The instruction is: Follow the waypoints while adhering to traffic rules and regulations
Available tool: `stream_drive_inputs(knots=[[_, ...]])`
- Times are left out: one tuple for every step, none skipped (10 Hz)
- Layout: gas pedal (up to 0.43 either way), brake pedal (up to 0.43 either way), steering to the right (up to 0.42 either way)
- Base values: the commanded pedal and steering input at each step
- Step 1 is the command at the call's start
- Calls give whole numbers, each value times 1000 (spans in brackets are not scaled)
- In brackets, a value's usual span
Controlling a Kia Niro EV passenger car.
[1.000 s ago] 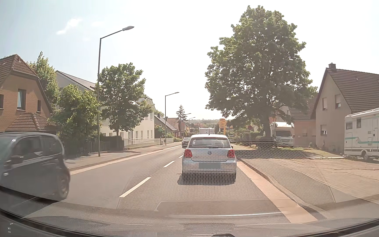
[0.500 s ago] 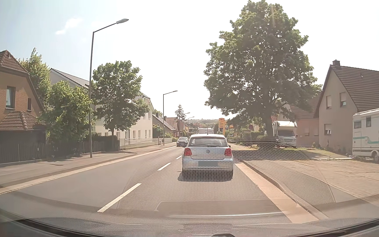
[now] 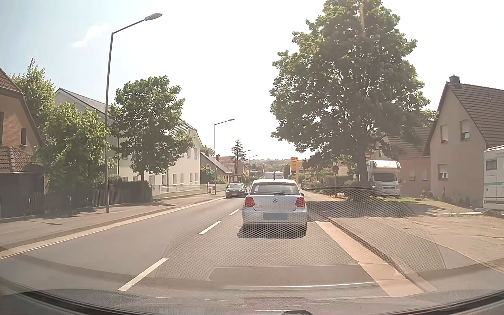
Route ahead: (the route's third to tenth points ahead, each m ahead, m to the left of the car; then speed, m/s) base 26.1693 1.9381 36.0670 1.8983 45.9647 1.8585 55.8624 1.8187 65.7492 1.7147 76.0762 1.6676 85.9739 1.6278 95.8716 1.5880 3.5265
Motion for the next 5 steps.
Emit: stream_drive_inputs(knots=[[220, 0, 3], [220, 0, 3], [220, 0, 3], [220, 0, 1], [220, 0, 0]])
